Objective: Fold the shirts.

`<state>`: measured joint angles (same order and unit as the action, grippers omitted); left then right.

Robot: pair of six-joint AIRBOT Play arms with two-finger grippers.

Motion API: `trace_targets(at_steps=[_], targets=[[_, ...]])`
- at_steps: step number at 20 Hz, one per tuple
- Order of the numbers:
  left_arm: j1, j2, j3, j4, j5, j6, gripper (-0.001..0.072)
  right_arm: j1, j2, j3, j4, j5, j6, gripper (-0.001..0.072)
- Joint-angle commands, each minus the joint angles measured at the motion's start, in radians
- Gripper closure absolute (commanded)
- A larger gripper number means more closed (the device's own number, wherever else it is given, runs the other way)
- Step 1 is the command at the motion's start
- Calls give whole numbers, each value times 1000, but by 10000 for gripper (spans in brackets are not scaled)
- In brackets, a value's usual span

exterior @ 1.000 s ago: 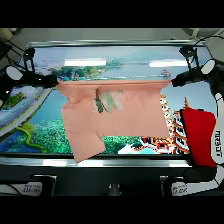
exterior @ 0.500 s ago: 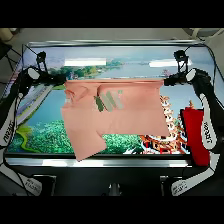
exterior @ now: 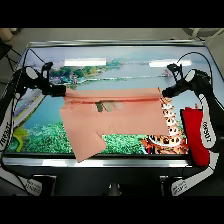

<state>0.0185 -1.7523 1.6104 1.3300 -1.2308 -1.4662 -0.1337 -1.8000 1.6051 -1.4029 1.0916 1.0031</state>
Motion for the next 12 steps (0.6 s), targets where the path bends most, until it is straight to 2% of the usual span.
trace_targets(at_steps=[1,5,6,7,8,9,12], targets=[[-12,4,-70,89,-103,-27,680,2,-35,1,1,174,-6,696],[-13,-22,-80,76,-81,-38,678,1,-45,1,74,211,-5,696],[-11,-22,-77,67,-79,-37,647,1,-45,1,80,224,-5,693],[-8,-19,-71,65,-84,-37,499,0,-43,2,80,226,-5,557],[1,-14,-60,65,-102,-35,305,-3,-34,7,80,242,-6,373],[14,-4,-41,65,-127,-34,211,-11,-18,14,79,258,-6,341],[77,69,-7,45,-211,-28,213,-85,64,31,81,316,-5,319]])
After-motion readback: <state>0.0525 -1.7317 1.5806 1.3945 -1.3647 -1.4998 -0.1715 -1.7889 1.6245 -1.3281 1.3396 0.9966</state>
